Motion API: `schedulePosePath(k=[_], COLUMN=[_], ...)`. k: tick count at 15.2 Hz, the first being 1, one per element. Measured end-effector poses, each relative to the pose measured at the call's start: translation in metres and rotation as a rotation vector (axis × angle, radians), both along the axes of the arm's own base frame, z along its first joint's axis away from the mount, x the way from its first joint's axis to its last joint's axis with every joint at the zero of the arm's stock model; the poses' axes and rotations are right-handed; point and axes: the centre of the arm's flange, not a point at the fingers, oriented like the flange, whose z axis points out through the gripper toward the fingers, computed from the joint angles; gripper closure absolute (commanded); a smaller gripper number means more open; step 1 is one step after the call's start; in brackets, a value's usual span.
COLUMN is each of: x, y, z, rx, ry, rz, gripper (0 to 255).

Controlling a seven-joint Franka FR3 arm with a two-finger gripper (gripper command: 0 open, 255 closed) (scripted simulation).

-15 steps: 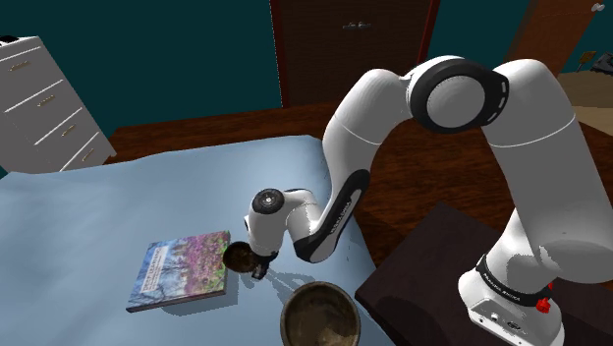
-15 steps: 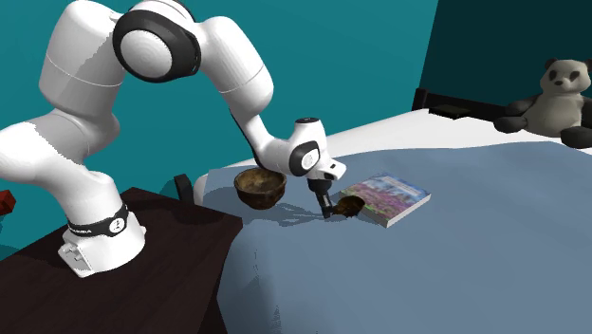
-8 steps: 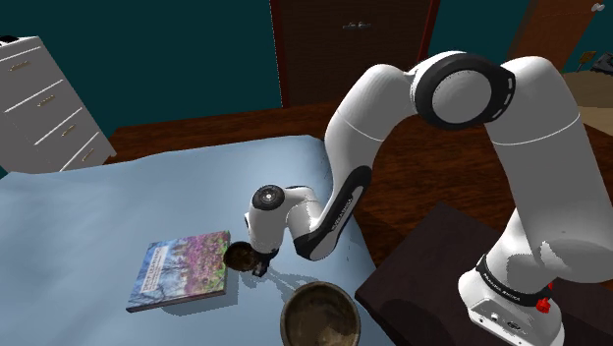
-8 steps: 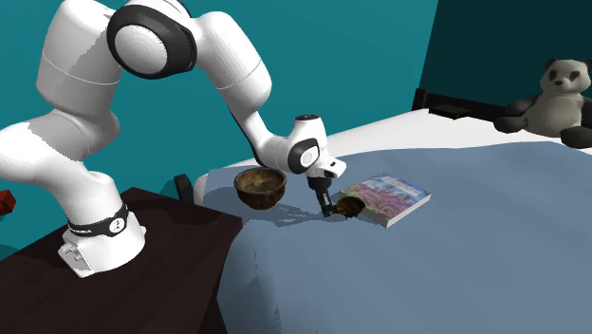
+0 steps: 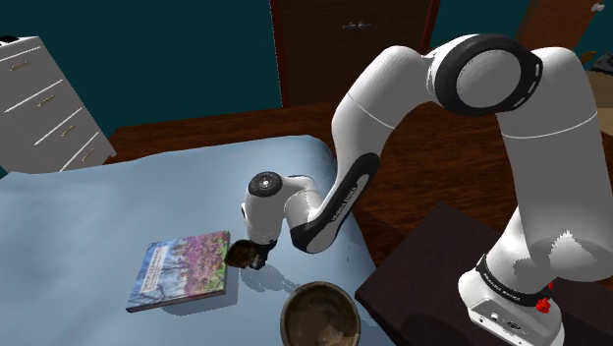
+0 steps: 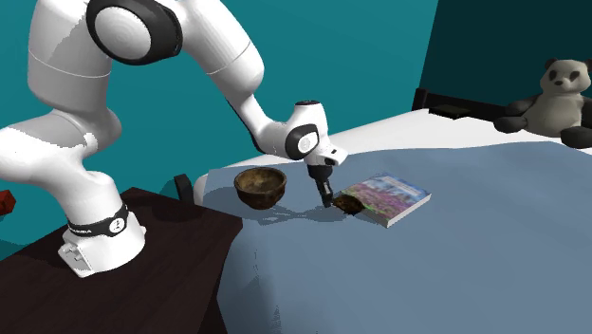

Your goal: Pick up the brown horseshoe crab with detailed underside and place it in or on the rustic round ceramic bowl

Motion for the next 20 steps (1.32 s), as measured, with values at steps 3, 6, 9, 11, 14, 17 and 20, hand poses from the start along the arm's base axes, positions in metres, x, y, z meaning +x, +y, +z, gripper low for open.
schedulePosePath(k=[3,6,9,11,14,17,20], x=[0.0,0.0,0.0,0.0,0.002,0.001,0.001], y=[0.0,0.0,0.0,0.001,0.0,0.0,0.0], z=[0.017,0.033,0.049,0.06,0.075,0.092,0.107], rx=[0.0,0.0,0.0,0.0,0.0,0.0,0.0], ry=[0.0,0.0,0.0,0.0,0.0,0.0,-0.001], rz=[0.0,0.0,0.0,0.0,0.0,0.0,0.0], gripper=[255,255,255,255,255,255,255])
